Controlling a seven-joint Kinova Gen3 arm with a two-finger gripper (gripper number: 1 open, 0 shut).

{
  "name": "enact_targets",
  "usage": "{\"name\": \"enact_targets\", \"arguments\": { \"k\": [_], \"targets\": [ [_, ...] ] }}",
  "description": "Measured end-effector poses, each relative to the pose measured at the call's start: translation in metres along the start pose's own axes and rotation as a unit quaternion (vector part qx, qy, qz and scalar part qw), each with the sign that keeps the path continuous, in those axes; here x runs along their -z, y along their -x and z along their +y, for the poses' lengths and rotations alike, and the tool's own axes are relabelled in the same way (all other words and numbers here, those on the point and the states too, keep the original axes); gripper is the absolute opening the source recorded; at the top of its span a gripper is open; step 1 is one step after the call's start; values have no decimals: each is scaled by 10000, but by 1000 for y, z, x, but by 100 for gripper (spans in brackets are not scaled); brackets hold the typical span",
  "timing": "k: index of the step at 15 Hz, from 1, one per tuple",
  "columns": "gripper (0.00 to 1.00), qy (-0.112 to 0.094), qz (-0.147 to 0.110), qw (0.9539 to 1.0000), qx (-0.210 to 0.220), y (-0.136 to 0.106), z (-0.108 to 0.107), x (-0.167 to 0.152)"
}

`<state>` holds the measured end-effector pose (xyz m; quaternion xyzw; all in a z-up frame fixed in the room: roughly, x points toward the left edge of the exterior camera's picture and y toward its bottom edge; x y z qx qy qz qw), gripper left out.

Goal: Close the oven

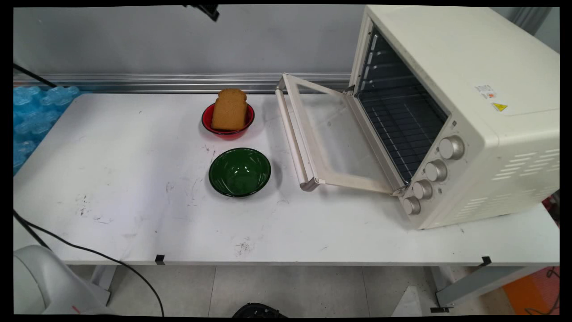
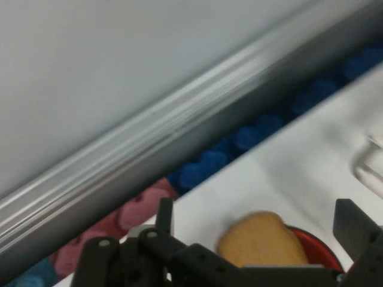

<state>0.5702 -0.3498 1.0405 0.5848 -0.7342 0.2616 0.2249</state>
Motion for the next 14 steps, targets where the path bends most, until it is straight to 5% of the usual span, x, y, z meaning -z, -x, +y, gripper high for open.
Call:
{"name": "enact_targets", "arguments": {
  "k": [5, 11, 14],
  "targets": [
    [100, 558, -245, 9955, -729, 10, 18, -8],
    [100, 1533, -542, 9709, -1759, 36, 45, -32],
    [100, 1839, -583, 9601, -2024, 45, 55, -46]
  ]
}}
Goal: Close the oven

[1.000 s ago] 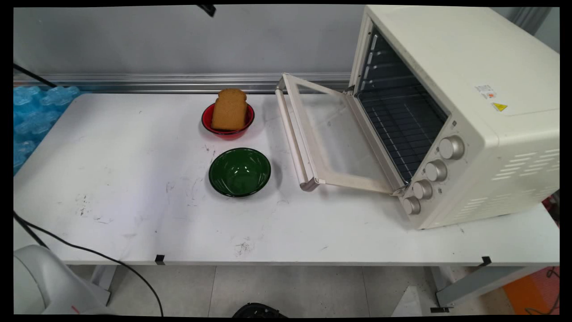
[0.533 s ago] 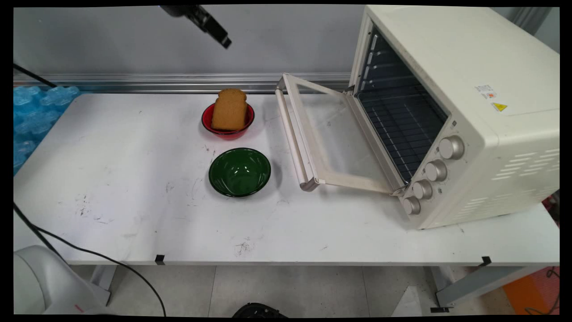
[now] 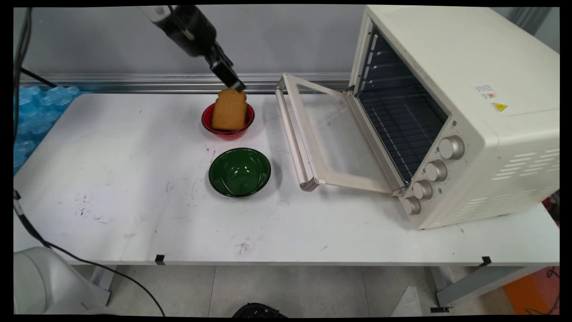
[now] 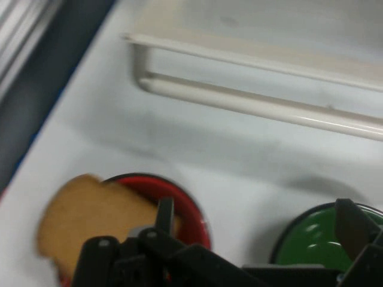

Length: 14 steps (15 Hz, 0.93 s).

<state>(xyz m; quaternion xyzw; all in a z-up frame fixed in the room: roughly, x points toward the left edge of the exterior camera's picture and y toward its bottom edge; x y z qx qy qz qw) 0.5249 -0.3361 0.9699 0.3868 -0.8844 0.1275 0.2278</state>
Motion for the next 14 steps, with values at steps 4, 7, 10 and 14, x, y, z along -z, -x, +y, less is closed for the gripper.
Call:
{"name": "enact_targets", "arguments": {
  "k": [4, 7, 10, 14],
  "targets": [
    [100, 441, -39, 9981, -419, 6, 9, -35],
    [100, 617, -28, 9963, -596, 9, 14, -58],
    [100, 768, -12, 9946, -702, 12, 17, -83],
    [100, 916, 11, 9919, -881, 14, 22, -113]
  ]
}}
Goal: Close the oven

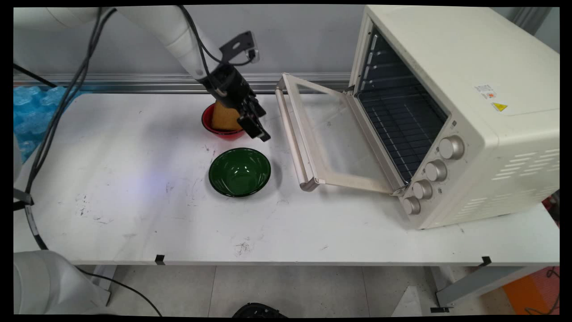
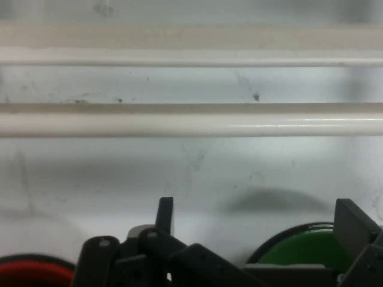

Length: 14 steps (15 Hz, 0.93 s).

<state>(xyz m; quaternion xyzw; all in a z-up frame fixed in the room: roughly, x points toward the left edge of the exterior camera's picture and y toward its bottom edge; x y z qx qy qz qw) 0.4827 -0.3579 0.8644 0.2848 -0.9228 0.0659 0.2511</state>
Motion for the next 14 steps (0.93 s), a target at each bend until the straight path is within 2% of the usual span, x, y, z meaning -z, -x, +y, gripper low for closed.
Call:
{"name": "enact_targets", "arguments": {
  "k": [6, 12, 13, 14],
  "targets": [
    [100, 72, 28, 9996, -261, 2, -1, -33],
    [100, 40, 86, 9992, -380, 1, -4, -60],
    [0, 35, 93, 9992, -386, 1, -4, -62],
    [0, 25, 102, 9992, -391, 1, -5, -65]
  ]
}}
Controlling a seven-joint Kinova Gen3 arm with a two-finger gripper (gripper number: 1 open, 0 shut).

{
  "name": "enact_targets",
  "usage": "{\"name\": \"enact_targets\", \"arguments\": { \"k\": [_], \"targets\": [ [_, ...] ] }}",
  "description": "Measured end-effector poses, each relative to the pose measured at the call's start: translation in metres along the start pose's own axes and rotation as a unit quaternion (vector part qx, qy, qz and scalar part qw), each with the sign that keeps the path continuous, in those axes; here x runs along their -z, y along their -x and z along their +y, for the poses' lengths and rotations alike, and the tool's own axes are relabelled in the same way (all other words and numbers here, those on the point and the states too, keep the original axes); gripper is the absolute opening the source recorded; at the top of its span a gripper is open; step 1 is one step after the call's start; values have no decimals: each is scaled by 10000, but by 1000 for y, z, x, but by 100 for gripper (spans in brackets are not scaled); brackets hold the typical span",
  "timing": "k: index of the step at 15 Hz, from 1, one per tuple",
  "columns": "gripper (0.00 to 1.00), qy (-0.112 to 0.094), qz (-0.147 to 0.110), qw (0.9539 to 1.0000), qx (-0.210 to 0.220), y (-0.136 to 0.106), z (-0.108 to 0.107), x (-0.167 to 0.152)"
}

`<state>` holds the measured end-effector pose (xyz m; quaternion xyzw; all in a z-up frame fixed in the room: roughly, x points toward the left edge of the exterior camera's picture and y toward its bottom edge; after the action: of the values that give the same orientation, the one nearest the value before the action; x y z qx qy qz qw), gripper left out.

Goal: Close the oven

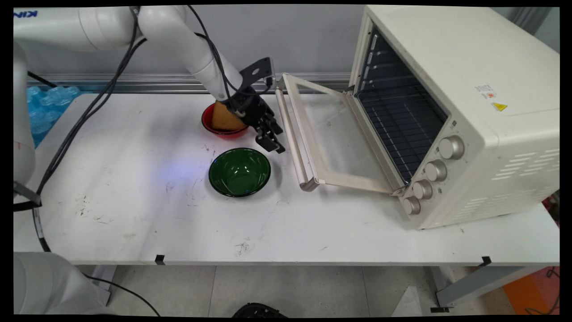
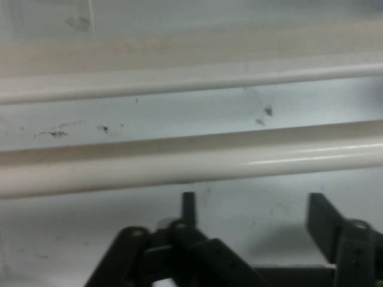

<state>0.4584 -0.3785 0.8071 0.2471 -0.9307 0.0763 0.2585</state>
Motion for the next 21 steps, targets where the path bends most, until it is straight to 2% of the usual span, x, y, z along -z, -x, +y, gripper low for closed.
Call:
{"name": "enact_targets", "arguments": {
  "k": [6, 11, 21],
  "targets": [
    [0, -46, 50, 10000, 27, 1, -3, -16],
    [0, -98, 194, 9997, 74, -1, -4, -25],
    [0, -203, 537, 9983, 72, -13, -3, -21]
  ]
}}
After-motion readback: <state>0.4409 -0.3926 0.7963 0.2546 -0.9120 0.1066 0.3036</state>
